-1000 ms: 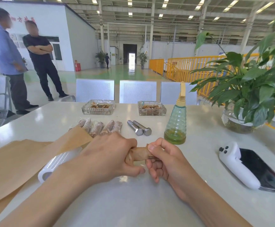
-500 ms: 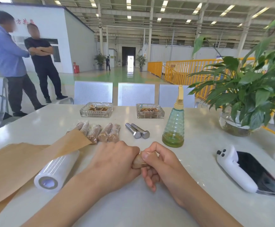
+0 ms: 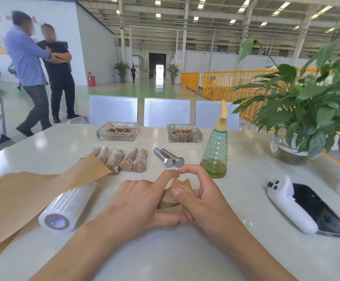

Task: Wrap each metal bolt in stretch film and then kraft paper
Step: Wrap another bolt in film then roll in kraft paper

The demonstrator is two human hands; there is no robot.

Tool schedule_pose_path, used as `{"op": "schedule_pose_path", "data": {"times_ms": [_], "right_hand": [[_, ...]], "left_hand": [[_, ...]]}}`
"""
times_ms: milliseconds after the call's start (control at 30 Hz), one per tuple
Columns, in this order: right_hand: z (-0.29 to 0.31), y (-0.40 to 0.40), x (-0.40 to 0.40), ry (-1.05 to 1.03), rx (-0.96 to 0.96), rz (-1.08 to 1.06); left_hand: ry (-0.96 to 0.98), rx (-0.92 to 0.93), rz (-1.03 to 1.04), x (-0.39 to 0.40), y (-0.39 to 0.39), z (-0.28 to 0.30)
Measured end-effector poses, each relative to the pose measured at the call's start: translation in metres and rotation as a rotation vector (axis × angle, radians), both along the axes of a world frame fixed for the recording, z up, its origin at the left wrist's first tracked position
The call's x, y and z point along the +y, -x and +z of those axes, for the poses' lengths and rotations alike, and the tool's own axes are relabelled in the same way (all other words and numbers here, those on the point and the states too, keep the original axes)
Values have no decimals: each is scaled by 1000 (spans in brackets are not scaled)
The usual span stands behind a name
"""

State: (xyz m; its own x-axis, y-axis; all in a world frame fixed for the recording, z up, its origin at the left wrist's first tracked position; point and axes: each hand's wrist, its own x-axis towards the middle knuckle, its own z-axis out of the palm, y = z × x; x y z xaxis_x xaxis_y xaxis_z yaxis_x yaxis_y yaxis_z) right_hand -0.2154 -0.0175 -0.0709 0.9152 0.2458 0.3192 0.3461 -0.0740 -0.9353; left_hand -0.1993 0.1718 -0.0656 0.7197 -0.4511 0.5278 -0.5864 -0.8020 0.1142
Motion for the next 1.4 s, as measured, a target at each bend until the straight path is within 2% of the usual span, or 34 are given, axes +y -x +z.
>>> {"op": "schedule_pose_path", "data": {"times_ms": [67, 167, 300, 367, 433, 500, 567, 633, 700, 1033, 1267, 1333, 1400], "right_hand": [[1, 0, -1, -6, 23, 4], [0, -2, -2, 25, 64, -14], [0, -1, -5, 196, 31, -74], [4, -1, -10, 191, -3, -147], [8, -5, -20, 203, -83, -317], [11, -12, -34, 436, -170, -534], [14, -15, -45, 797, -125, -635], [14, -18, -50, 1037, -2, -609], [11, -19, -52, 1151, 57, -564], [40, -19, -64, 1118, 312, -525], [44, -13, -70, 1044, 382, -534], [44, -13, -74, 952, 387, -560], [46, -11, -75, 749, 374, -567]], "left_hand": [[49, 15, -48, 2, 2, 1], [4, -17, -140, 5, 0, 1], [-29, 12, -157, 9, -3, -2], [-50, 27, -129, 13, -4, -2], [-76, 42, -98, 15, -6, -1], [-112, 58, -87, 15, -7, -1], [-143, 68, -90, 13, -7, -1], [-152, 98, -113, 10, -7, -2], [-191, 109, -118, 7, -7, -2], [-233, 94, -88, 4, -6, -4], [-195, 93, -76, 2, -2, -4], [-164, 91, -79, 0, 0, -4], [-132, 84, -80, 0, 2, -4]]}}
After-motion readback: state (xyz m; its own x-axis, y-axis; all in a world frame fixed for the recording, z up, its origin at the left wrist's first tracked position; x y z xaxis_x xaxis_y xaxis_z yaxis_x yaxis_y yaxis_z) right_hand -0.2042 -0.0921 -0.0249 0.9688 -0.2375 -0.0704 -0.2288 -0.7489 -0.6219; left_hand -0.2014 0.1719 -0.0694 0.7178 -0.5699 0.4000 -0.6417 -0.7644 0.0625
